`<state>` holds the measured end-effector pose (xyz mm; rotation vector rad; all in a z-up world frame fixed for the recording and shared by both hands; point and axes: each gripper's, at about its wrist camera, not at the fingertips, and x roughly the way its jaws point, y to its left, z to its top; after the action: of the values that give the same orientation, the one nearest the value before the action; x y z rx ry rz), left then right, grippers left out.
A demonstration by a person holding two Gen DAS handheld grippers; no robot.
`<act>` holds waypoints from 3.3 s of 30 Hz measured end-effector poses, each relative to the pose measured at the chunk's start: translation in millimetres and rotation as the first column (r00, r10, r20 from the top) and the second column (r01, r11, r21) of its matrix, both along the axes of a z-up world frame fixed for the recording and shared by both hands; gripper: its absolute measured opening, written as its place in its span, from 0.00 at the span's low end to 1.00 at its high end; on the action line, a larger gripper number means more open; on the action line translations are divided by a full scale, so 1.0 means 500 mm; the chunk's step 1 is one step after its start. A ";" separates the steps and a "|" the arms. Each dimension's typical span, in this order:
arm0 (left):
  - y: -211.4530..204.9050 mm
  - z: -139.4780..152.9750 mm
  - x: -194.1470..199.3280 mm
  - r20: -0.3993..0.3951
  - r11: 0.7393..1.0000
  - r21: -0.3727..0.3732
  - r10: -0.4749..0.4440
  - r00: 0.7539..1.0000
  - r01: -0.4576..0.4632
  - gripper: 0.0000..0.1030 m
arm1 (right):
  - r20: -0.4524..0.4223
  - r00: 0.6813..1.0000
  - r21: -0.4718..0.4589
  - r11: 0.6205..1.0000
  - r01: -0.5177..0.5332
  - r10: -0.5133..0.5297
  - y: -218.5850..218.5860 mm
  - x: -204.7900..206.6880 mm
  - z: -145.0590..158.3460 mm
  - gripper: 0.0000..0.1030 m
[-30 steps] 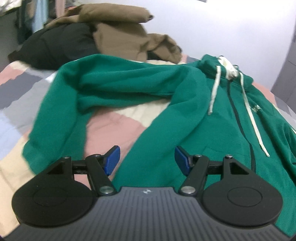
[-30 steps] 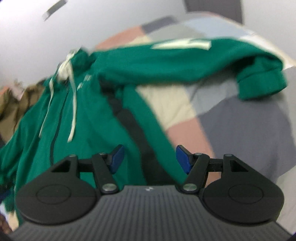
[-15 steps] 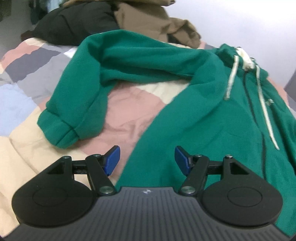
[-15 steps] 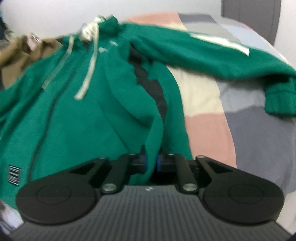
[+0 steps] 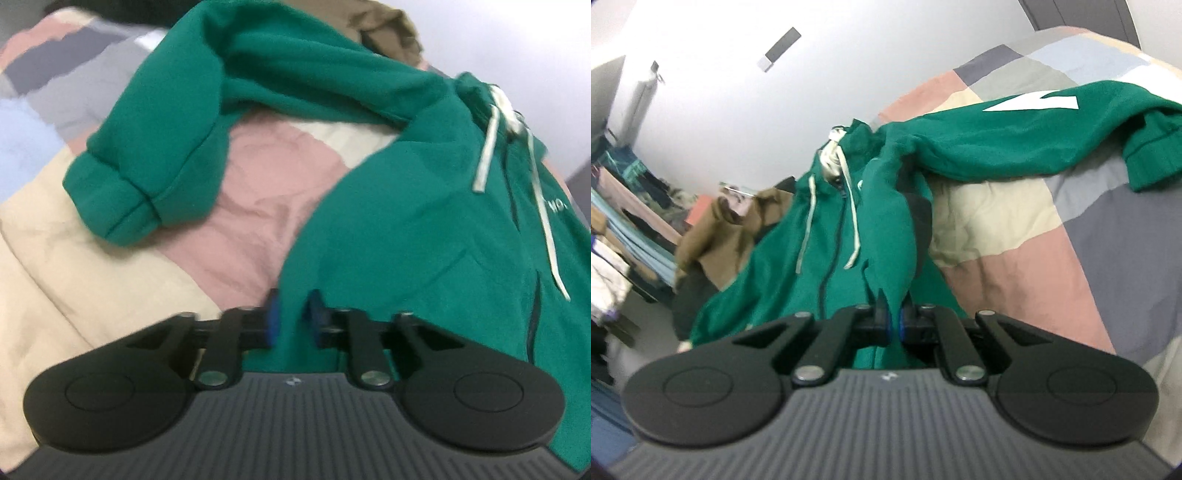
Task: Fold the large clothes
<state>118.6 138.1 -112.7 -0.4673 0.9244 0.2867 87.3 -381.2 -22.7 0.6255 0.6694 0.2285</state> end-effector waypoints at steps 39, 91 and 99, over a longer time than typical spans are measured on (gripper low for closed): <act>-0.111 0.171 -0.047 0.128 0.966 0.104 -0.247 0.960 0.235 0.59 | -0.193 0.950 0.094 0.959 0.267 -0.245 -0.129 0.042 -0.090 0.65; -0.283 -0.014 0.117 0.211 0.923 0.084 -0.384 0.899 0.375 0.59 | 0.015 0.722 0.312 0.690 0.653 -0.691 -0.561 0.354 -0.174 0.66; -0.295 -0.025 0.134 0.209 0.924 0.122 -0.382 0.900 0.363 0.60 | 0.044 0.710 0.223 0.700 0.679 -0.703 -0.608 0.391 -0.191 0.25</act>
<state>185.6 -9.6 -125.3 -0.2338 0.7534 -0.0809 282.9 -685.4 -118.2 1.0023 0.2461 -0.3859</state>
